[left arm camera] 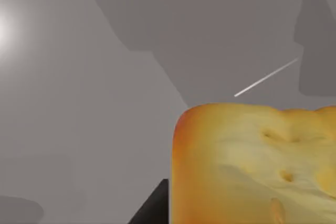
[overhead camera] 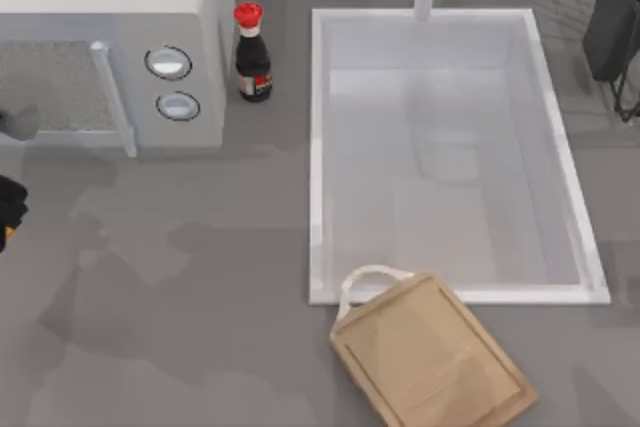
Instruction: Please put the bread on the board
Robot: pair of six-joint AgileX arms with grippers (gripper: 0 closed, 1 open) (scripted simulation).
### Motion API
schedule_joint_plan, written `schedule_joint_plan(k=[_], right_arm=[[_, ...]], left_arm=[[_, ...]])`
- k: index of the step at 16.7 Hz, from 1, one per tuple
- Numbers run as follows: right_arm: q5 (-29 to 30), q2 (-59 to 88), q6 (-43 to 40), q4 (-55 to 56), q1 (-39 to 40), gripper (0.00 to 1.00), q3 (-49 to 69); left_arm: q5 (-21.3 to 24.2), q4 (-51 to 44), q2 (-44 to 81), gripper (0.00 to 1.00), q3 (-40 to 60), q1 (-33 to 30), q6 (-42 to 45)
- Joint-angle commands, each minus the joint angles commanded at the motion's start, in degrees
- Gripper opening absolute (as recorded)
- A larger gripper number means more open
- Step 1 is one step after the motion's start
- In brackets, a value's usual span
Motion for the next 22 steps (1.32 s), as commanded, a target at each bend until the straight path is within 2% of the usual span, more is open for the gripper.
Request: schedule_joint_plan(k=[3,6,12,16,19,22], right_arm=[[0.0,0.0,0.0,0.0,0.0,1.0,0.0],[0.0,0.0,0.0,0.0,0.0,1.0,0.0],[0.0,0.0,0.0,0.0,0.0,1.0,0.0],[0.0,0.0,0.0,0.0,0.0,1.0,0.0],[0.0,0.0,0.0,0.0,0.0,1.0,0.0],[0.0,0.0,0.0,0.0,0.0,1.0,0.0]], left_arm=[[-0.4,-0.7,0.7,0.0,1.4,-3.6,-3.6],[-1.0,-2.4,2.7,0.0,4.1,-12.5,-12.7],[-0.8,-6.2,11.9,0.0,12.8,-38.1,-43.0],[0.6,-7.6,19.6,0.0,19.5,-52.4,-64.6],[1.0,-7.0,24.3,0.0,25.0,-58.6,-77.3],[0.6,-5.6,27.5,0.0,29.9,-60.9,-85.8]])
